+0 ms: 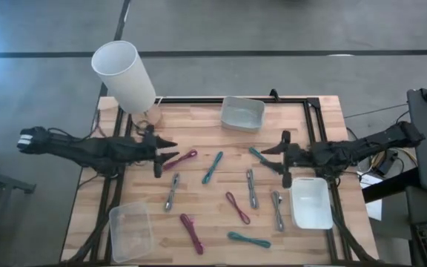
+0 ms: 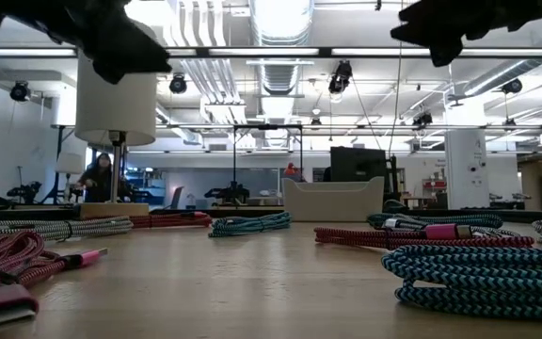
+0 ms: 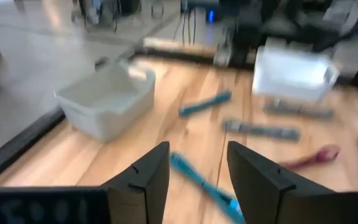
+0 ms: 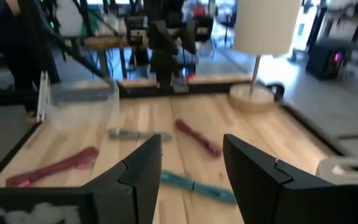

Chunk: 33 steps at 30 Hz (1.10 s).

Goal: Pick & Place USB Port
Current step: Put the top pink striped charger cable into the transparent bin

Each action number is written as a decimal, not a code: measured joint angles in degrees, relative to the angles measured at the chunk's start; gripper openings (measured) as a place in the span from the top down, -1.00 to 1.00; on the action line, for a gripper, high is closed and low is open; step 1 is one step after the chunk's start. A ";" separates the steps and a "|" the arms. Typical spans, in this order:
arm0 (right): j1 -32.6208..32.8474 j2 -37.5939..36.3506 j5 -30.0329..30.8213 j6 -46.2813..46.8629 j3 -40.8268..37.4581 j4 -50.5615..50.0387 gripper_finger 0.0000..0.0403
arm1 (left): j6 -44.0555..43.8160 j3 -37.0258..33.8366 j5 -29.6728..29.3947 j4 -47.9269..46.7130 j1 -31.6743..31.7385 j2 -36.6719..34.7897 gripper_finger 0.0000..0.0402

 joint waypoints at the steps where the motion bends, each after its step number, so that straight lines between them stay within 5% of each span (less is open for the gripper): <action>1: 0.00 1.18 0.03 0.62 0.17 0.08 0.16 | -0.01 0.18 -0.04 -0.18 0.00 1.06 0.18; 11: -0.15 9.93 5.90 5.13 0.10 0.19 0.16 | -2.05 0.28 -0.78 0.56 0.04 10.52 0.18; 33: -2.82 20.84 5.80 5.90 0.08 7.55 0.16 | -14.75 -0.31 0.61 0.03 8.01 31.60 0.18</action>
